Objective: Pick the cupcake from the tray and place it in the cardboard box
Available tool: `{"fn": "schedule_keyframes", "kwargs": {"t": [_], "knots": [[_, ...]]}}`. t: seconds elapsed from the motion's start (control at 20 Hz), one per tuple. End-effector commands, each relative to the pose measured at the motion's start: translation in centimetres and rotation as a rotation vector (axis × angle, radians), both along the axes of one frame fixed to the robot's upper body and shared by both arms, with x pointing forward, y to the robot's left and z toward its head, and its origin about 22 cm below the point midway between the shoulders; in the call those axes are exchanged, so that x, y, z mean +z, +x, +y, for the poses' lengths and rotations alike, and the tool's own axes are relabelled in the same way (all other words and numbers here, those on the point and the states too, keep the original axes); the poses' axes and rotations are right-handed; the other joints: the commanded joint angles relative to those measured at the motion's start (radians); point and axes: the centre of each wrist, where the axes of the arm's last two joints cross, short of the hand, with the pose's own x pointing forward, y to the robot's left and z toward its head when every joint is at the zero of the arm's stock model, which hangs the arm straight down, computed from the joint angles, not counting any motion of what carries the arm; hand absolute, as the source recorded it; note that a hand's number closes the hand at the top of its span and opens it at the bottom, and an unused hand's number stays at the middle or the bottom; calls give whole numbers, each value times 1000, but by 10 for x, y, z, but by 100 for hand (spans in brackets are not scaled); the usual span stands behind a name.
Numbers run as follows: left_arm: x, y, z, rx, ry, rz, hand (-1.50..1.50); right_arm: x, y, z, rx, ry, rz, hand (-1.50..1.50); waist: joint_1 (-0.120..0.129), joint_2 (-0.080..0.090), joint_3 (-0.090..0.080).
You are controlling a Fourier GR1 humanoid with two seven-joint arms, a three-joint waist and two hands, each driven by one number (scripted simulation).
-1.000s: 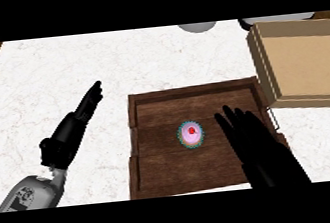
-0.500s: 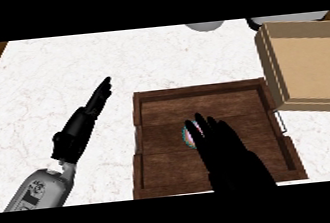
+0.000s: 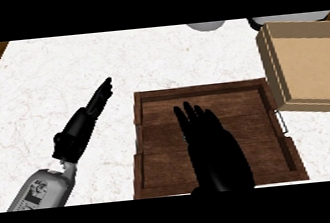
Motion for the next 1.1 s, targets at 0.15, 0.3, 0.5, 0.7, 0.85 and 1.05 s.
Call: {"fn": "schedule_keyframes", "kwargs": {"t": [0.15,0.3,0.5,0.7,0.85,1.05], "knots": [[7,-4,9,11,19,1,0,-20,9,-14,-76,-80,73,-150,-1,-1,1],[-5,0,-10,8,6,1,0,-25,25,-3,-75,-43,45,-150,-2,0,0],[1,-3,7,30,12,6,0,-17,36,2,-63,-64,12,-150,2,0,0],[0,6,-7,31,18,-14,0,-41,29,-6,-70,-91,40,-150,-2,0,1],[-1,5,-16,-3,0,-3,0,-54,24,-1,-73,-76,70,-150,-2,0,1],[9,10,-5,10,-7,19,0,-71,34,-7,-61,-93,113,-150,-1,0,1]]}}
